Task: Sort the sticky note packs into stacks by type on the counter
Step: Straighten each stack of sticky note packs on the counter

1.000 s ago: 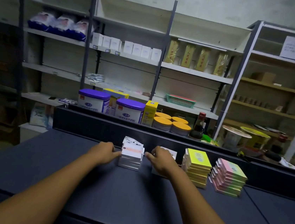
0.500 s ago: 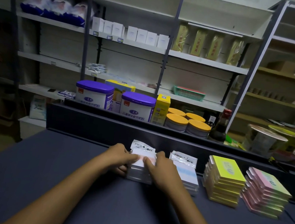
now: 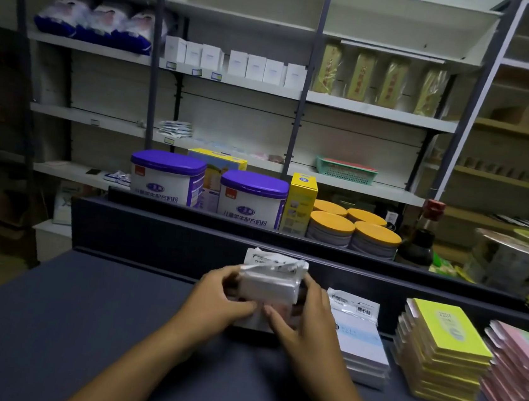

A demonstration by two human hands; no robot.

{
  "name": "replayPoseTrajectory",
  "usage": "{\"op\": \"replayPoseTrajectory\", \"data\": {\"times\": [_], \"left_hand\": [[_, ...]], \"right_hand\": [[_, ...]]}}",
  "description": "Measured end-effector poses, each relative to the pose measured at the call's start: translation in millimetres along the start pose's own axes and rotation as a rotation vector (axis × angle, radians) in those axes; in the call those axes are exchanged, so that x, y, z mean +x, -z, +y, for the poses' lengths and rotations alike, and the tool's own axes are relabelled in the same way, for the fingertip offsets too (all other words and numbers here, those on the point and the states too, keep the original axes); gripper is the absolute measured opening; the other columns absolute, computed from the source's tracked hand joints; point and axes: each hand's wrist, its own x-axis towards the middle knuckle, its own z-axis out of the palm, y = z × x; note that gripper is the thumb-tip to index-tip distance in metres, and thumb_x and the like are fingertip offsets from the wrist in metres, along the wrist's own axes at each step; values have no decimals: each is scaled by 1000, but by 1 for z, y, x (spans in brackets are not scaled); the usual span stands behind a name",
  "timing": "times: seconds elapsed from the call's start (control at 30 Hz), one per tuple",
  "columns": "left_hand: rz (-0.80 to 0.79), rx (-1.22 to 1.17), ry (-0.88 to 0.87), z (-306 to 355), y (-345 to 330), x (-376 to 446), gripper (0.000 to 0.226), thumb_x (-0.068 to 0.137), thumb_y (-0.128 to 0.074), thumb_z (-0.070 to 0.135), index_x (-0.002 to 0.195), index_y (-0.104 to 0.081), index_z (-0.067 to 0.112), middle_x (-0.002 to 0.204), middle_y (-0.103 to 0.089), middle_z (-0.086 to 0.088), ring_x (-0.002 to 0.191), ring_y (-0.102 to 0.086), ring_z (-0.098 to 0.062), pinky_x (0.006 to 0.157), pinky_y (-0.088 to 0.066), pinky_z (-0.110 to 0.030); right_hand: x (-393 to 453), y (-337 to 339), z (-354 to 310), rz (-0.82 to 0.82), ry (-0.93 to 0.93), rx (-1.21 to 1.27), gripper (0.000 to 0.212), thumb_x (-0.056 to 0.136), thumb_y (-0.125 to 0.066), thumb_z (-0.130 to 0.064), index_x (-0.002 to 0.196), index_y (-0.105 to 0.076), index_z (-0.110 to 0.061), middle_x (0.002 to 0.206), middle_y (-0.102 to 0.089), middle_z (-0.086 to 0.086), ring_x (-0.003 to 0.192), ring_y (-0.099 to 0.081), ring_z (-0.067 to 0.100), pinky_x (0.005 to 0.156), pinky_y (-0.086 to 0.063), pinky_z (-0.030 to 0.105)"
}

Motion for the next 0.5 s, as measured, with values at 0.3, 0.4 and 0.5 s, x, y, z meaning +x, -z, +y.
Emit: {"op": "replayPoseTrajectory", "data": {"times": [0.3, 0.4, 0.5], "left_hand": [[-145, 173, -39, -31, -15, -2, 69, 63, -52, 40, 130, -39, 30, 134, -47, 14, 129, -45, -2, 115, -34, -32], [-139, 129, -71, -27, -18, -4, 58, 73, -52, 24, 129, -43, 35, 137, -50, 15, 128, -42, 9, 111, -30, -13], [-92, 58, -95, -24, -20, -7, 55, 74, -52, 15, 126, -47, 33, 132, -56, 17, 123, -48, 10, 102, -34, -6]], "right_hand": [[-3, -17, 5, -102, -10, -46, 59, 84, -66, -34, 136, -41, -28, 123, -40, -8, 106, -41, -19, 92, -20, -8], [-3, -19, 13, -122, 9, 53, 71, 79, -58, -39, 146, -40, -23, 136, -52, -11, 128, -46, -8, 110, -34, 15], [-5, -16, 12, -110, 39, 67, 68, 85, -59, -24, 149, -36, -23, 143, -51, -13, 133, -44, -5, 113, -36, 26]]}}
